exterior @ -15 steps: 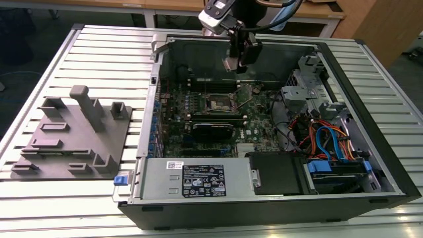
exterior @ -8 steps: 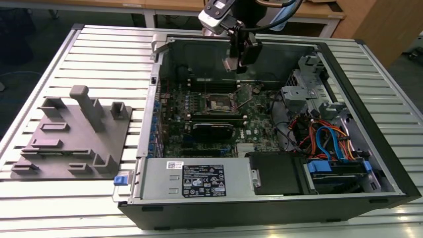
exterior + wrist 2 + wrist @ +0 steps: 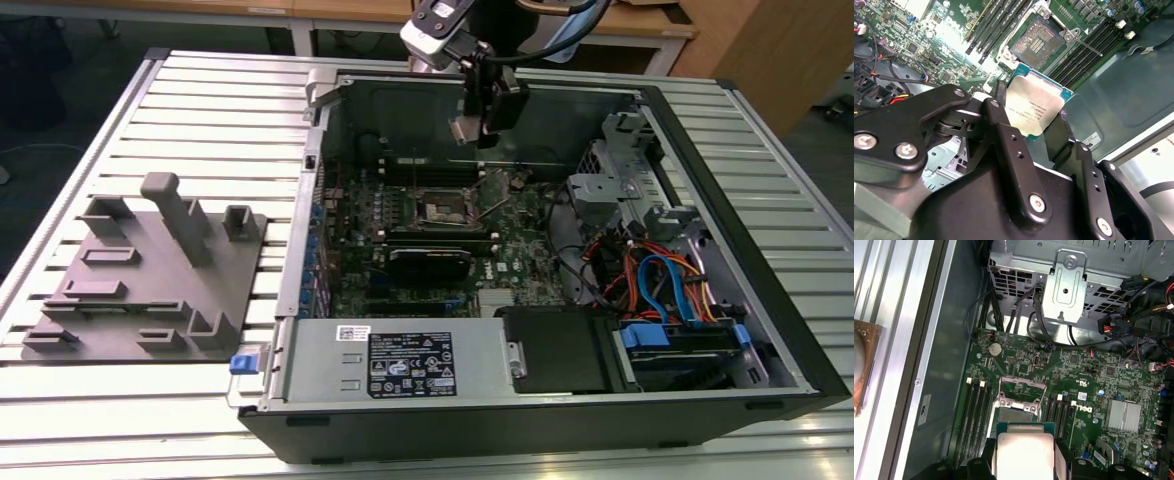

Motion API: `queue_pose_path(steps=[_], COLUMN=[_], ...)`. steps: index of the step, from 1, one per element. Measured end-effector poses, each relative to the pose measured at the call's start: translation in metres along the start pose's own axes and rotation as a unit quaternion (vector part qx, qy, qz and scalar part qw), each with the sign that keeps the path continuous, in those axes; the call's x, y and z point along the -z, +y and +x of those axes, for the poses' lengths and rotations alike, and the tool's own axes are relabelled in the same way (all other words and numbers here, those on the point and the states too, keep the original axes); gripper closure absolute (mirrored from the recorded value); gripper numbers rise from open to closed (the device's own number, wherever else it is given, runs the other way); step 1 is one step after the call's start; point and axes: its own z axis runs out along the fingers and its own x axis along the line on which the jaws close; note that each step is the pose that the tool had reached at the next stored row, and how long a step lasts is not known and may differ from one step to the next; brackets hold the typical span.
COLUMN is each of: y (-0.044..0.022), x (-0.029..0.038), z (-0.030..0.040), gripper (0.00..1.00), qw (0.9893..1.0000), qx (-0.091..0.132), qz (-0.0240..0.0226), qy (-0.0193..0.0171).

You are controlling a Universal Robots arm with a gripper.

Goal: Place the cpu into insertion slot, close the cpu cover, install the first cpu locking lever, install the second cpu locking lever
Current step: 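Place the cpu into insertion slot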

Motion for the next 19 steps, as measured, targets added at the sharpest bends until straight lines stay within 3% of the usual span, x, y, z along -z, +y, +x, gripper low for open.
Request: queue_pose_path(steps=[19], y=[0.0], x=[-0.0004], z=[0.0], gripper=[0.46], qw=[1.0], qx=[-0.001], qz=[0.0], qy=[-0.0001])
